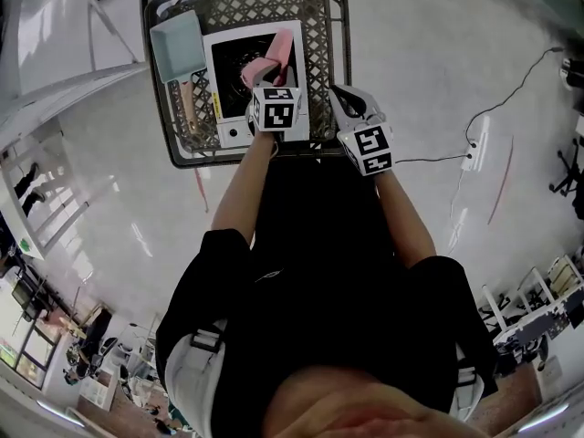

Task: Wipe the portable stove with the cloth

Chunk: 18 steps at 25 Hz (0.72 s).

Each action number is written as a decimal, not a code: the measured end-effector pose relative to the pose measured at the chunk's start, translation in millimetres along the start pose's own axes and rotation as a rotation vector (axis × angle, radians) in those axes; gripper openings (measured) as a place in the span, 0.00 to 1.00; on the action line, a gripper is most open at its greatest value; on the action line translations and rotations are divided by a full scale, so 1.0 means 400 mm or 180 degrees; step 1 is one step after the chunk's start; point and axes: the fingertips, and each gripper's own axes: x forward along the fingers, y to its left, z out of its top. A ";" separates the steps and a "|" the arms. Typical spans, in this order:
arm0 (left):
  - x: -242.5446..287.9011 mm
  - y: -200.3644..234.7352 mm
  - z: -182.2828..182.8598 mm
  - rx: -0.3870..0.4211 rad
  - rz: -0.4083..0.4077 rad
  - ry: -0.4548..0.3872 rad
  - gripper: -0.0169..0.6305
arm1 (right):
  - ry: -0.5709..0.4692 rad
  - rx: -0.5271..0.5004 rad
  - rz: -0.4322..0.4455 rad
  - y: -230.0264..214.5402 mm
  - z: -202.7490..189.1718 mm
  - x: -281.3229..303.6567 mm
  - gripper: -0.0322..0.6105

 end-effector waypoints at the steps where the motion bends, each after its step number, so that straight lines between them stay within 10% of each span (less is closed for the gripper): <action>1: 0.004 -0.012 0.000 0.0015 -0.0012 0.0007 0.10 | -0.0002 0.0009 -0.0012 -0.007 -0.004 -0.005 0.05; 18: 0.019 -0.092 0.006 0.0089 -0.0059 -0.0015 0.10 | -0.0003 0.0133 -0.0047 -0.048 -0.049 -0.035 0.05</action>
